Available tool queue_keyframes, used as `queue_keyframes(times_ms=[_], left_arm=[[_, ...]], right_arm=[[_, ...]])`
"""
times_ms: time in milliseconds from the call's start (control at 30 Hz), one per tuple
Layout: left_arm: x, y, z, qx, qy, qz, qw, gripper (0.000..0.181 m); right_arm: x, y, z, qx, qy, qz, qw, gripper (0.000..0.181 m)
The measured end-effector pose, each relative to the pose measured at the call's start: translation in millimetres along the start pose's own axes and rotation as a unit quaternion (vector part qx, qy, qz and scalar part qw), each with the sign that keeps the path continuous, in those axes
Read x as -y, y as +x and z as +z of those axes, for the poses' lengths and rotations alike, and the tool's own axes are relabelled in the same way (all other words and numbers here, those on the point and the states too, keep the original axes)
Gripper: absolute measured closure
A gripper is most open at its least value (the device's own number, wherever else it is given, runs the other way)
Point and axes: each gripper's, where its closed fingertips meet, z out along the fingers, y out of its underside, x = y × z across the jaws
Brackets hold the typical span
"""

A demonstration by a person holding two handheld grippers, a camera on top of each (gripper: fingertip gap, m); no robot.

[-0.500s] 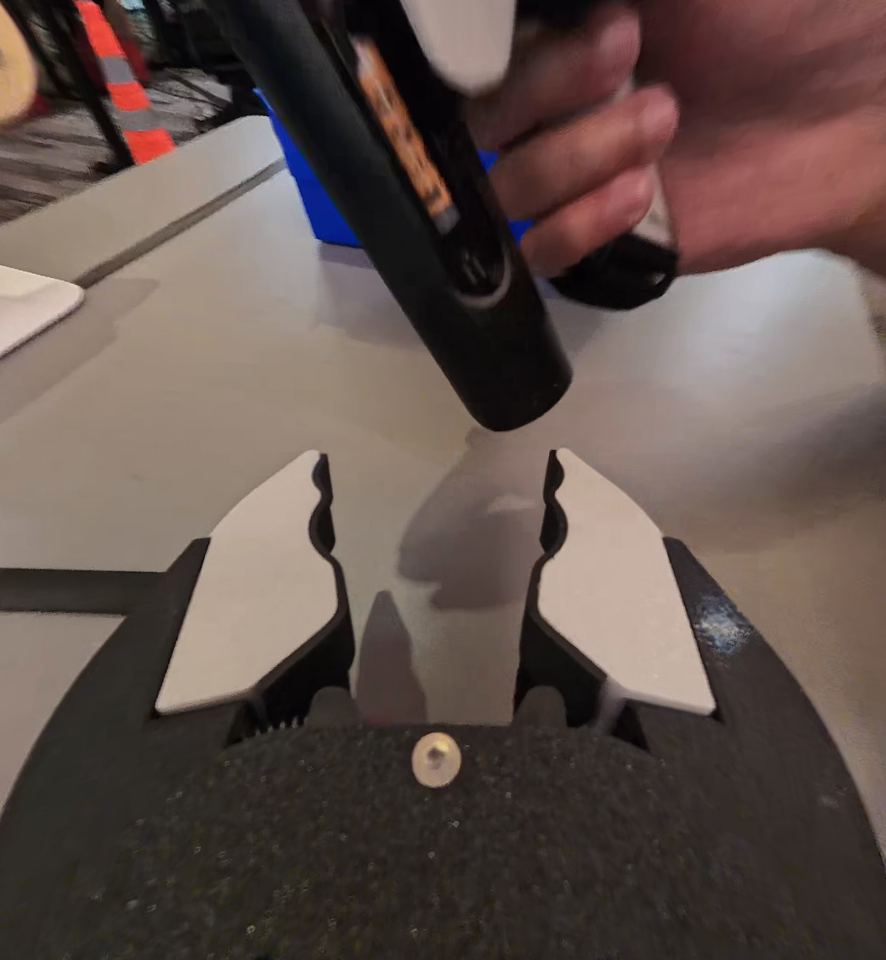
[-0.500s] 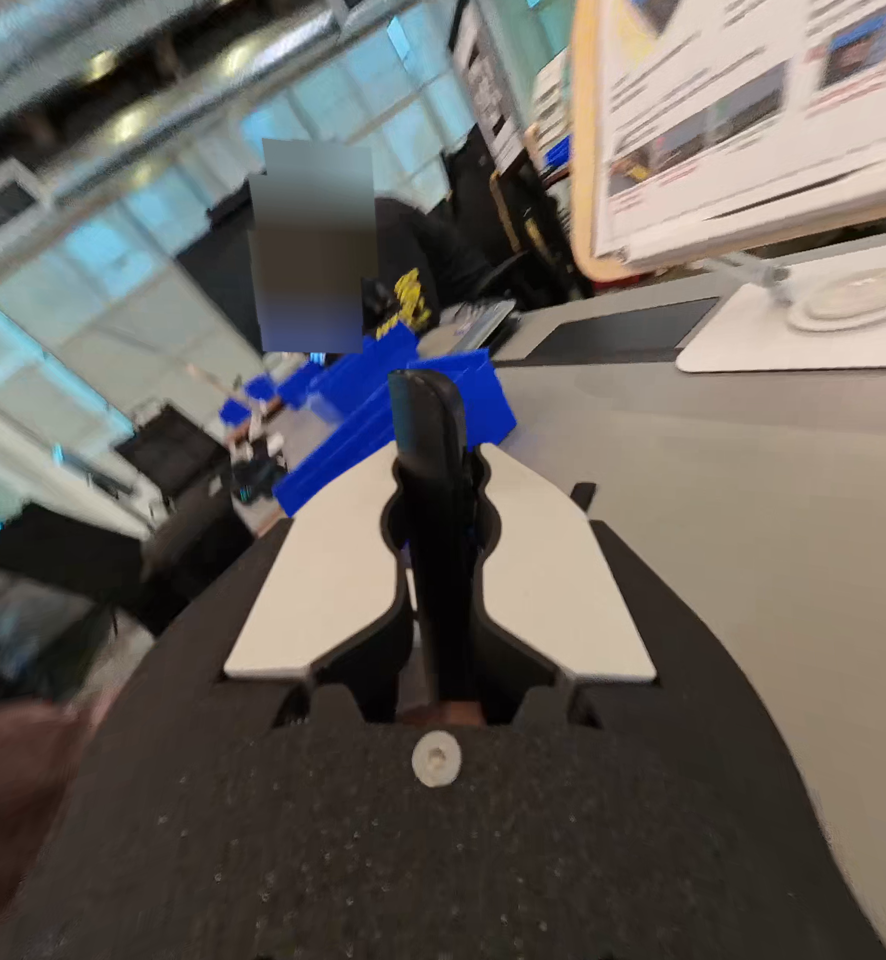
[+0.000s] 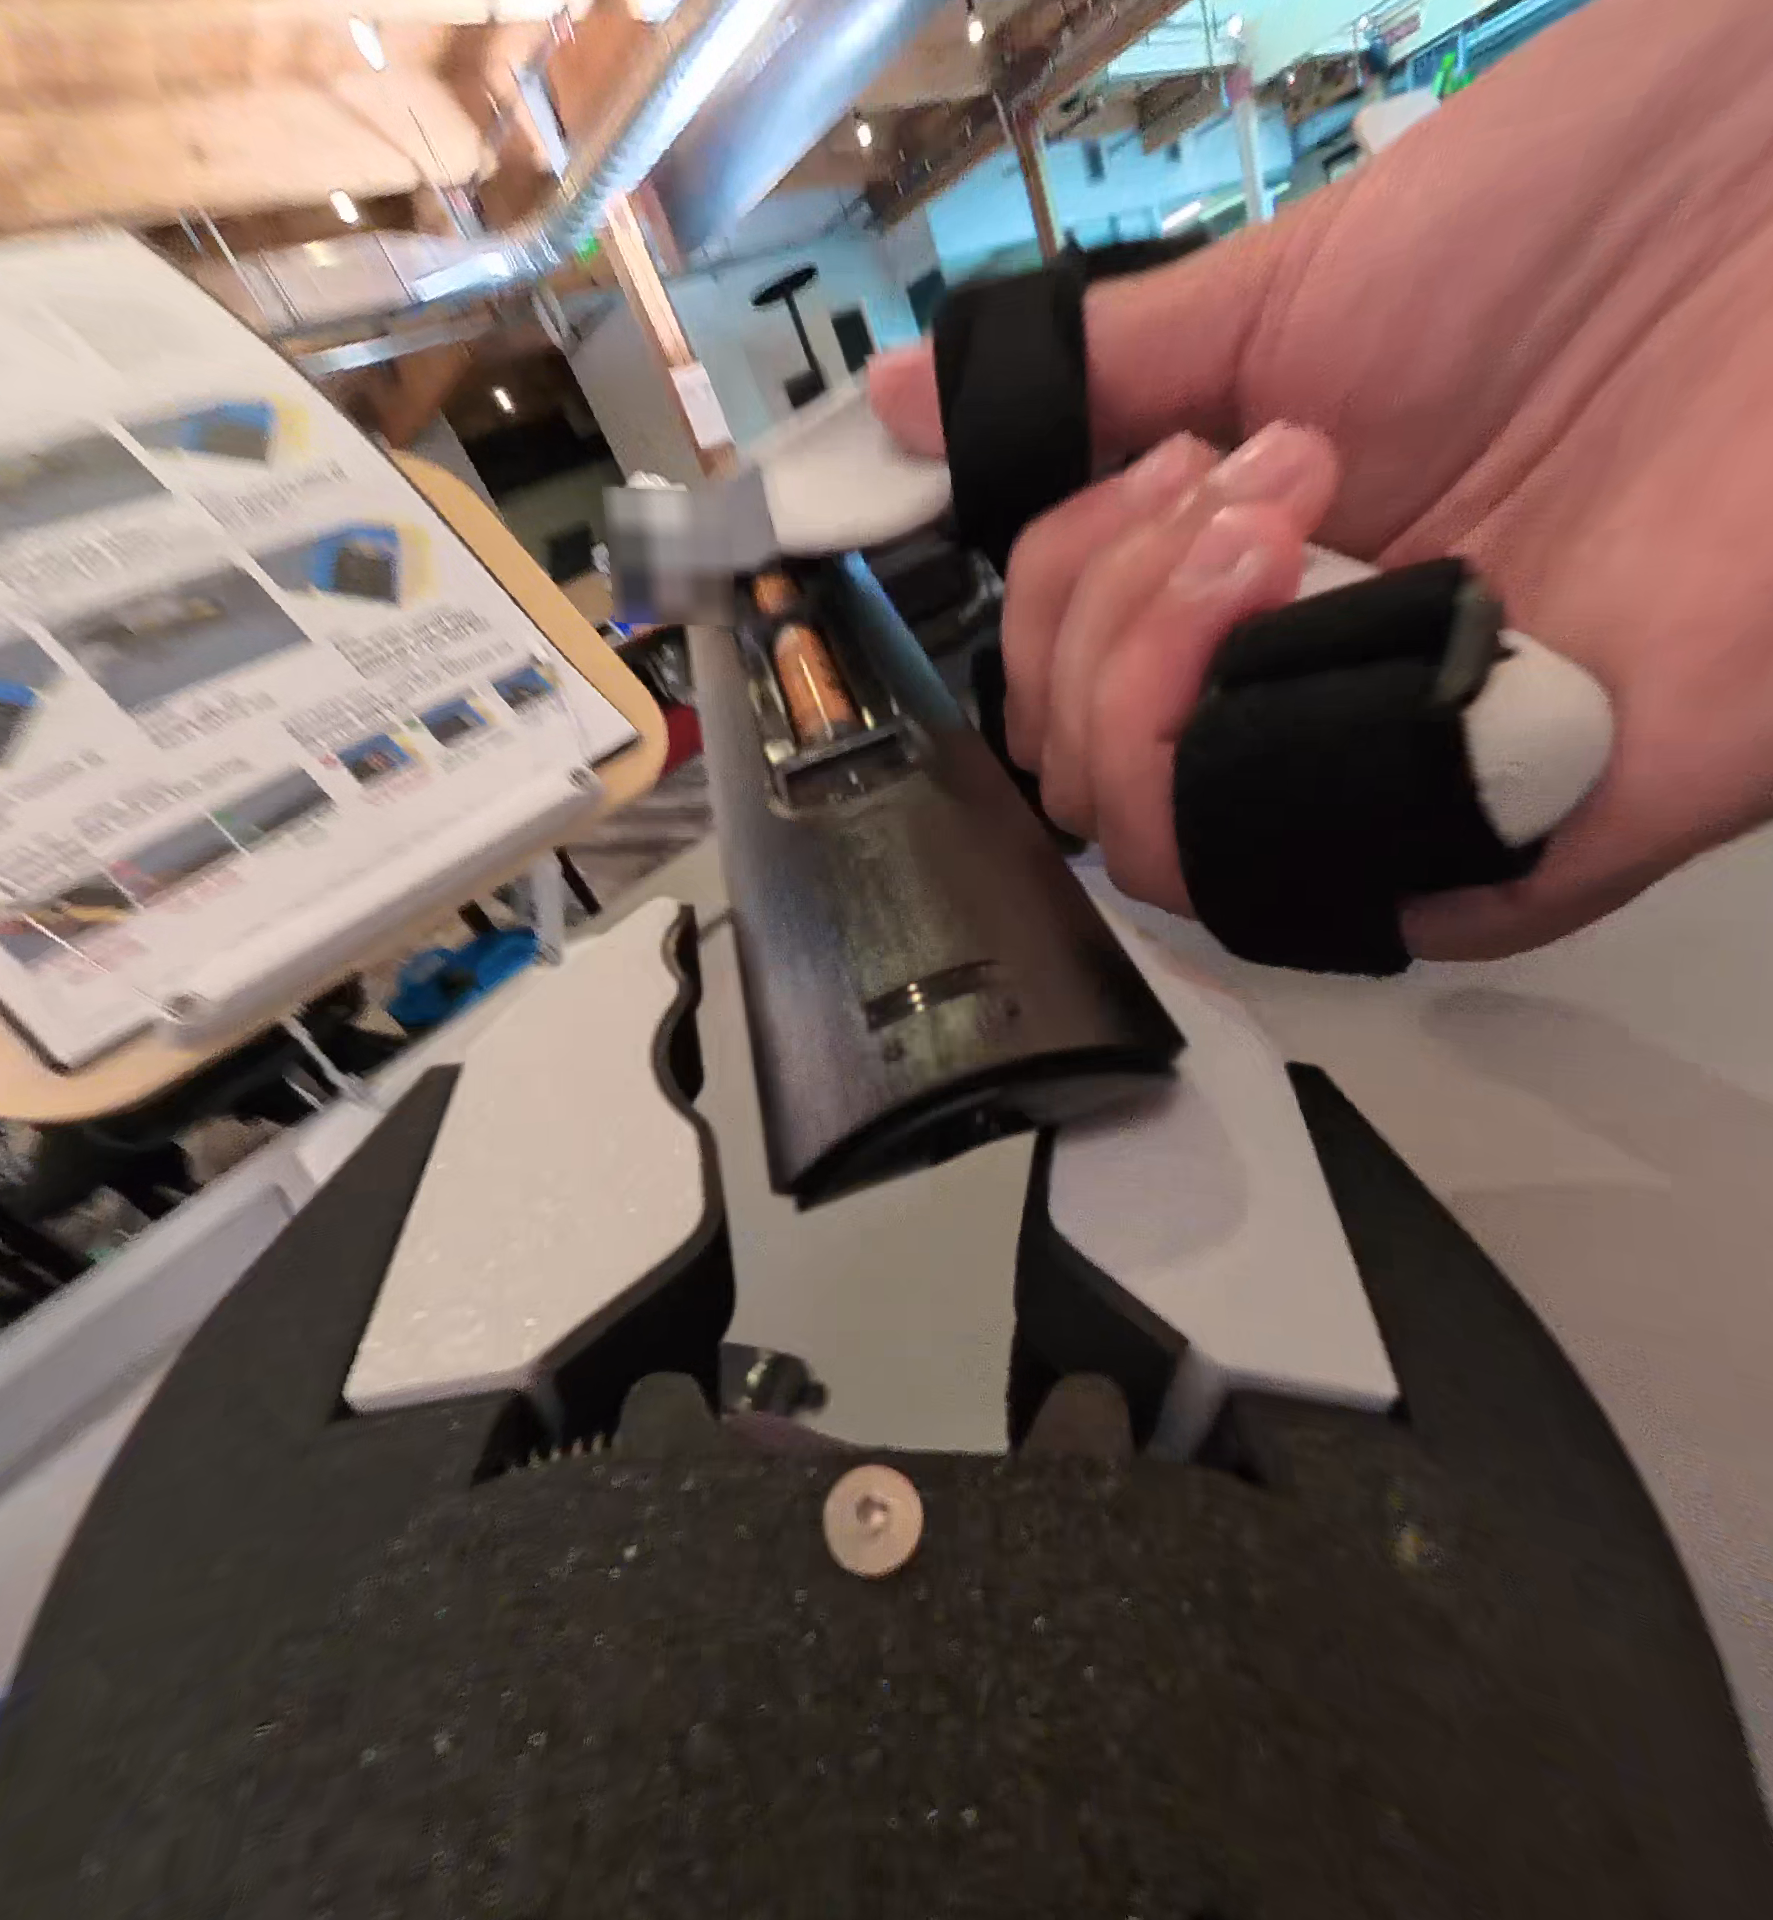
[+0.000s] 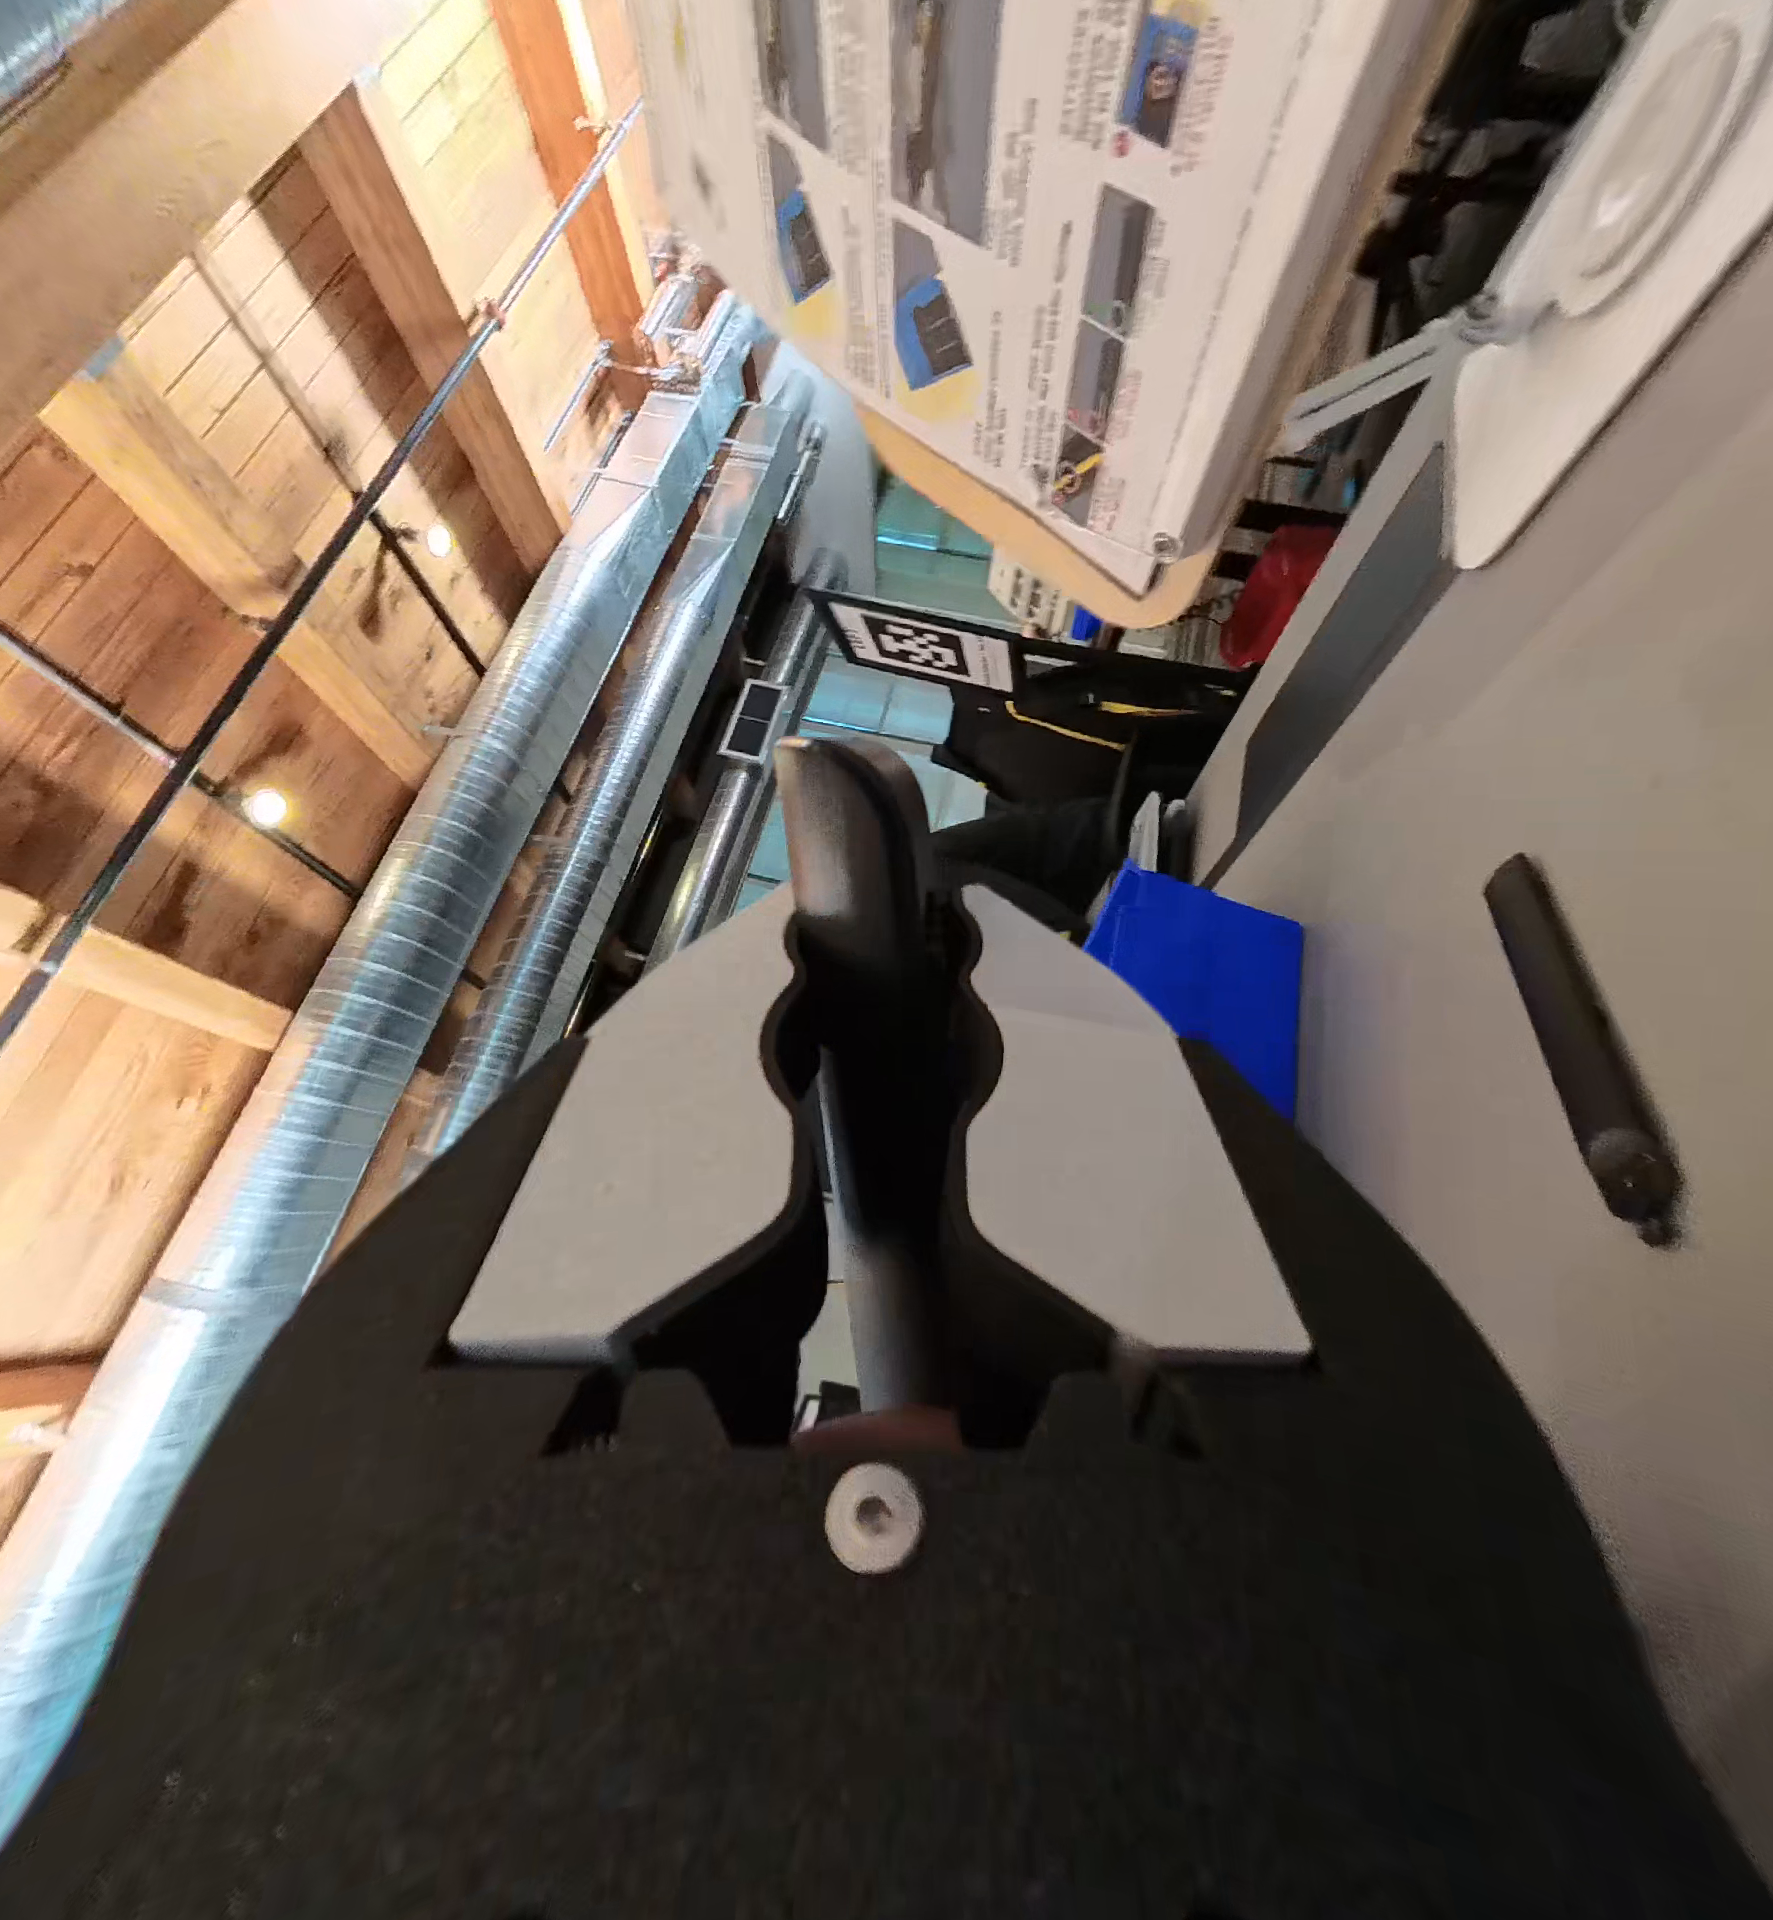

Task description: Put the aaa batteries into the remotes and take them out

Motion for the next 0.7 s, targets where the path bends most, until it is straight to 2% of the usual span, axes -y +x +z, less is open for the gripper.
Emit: queue_keyframes(times_ms=[100, 300, 367, 467, 567, 600, 700], left_arm=[[9.8, 2.9, -6.1, 0.006, 0.025, 0.053, 0.998, 0.127], [6.8, 13.6, -5.7, -0.039, 0.010, 0.079, 0.996, 0.111], [4.0, 18.0, -8.9, -0.070, 0.008, 0.055, 0.996, 0.112], [-4.9, 14.6, -10.5, -0.093, -0.005, -0.009, 0.996, 0.114], [-21.9, 19.9, -5.1, -0.133, -0.052, -0.070, 0.987, 0.110], [-27.6, 22.8, -2.9, -0.144, -0.073, -0.091, 0.983, 0.108], [-35.4, 34.4, -3.2, -0.192, -0.129, -0.160, 0.960, 0.098]], right_arm=[[3.5, 10.2, -2.3, -0.010, 0.001, 0.031, 0.999, 0.160], [10.0, 13.4, -3.2, -0.012, 0.007, 0.052, 0.999, 0.160], [18.5, 17.1, -4.9, -0.014, 0.013, 0.049, 0.999, 0.160], [19.7, 18.3, -0.7, 0.014, -0.048, 0.049, 0.998, 0.160], [23.0, 18.7, 2.9, 0.039, -0.089, -0.015, 0.995, 0.160], [27.5, 17.1, 3.5, 0.045, -0.079, -0.038, 0.995, 0.160], [28.7, 9.2, 6.8, 0.042, -0.088, -0.206, 0.974, 0.160]])
